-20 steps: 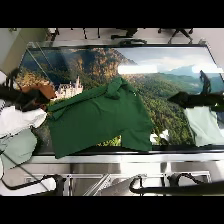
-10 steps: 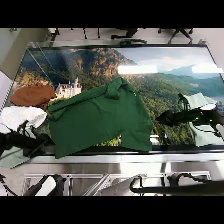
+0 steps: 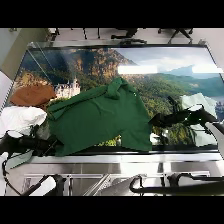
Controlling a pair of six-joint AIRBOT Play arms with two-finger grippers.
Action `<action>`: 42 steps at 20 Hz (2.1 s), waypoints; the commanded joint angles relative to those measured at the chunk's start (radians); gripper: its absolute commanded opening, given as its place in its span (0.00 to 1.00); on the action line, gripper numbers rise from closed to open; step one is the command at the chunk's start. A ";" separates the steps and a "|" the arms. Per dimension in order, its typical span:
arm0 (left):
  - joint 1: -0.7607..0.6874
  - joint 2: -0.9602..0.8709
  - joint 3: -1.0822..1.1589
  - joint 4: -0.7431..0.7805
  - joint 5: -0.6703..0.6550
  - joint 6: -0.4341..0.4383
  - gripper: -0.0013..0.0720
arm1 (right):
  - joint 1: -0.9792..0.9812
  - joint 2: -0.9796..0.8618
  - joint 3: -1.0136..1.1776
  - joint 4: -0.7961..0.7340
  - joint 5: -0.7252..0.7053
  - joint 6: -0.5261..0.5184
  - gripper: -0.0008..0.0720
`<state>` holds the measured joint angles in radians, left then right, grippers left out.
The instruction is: Fold the shirts.
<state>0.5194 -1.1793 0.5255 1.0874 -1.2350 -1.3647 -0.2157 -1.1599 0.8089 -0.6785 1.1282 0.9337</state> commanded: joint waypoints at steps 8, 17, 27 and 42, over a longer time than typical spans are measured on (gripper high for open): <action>-0.206 -0.186 0.177 -0.058 0.031 0.037 0.04 | 0.012 -0.069 0.000 0.006 -0.006 -0.023 0.51; -0.168 0.045 0.408 -0.248 -0.074 0.068 0.04 | -0.075 0.113 0.230 0.380 0.093 -0.179 0.04; -0.111 0.416 1.264 -0.529 -0.101 0.063 0.04 | -0.293 0.645 0.903 0.323 -0.066 -0.167 0.04; -0.453 -0.151 1.418 -0.133 -0.279 0.037 0.04 | -0.204 0.204 0.713 0.346 0.090 -0.260 0.04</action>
<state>0.2192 -1.1210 1.9388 0.8246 -1.4849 -1.3270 -0.4709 -0.8146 1.6455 -0.3691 1.2152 0.7490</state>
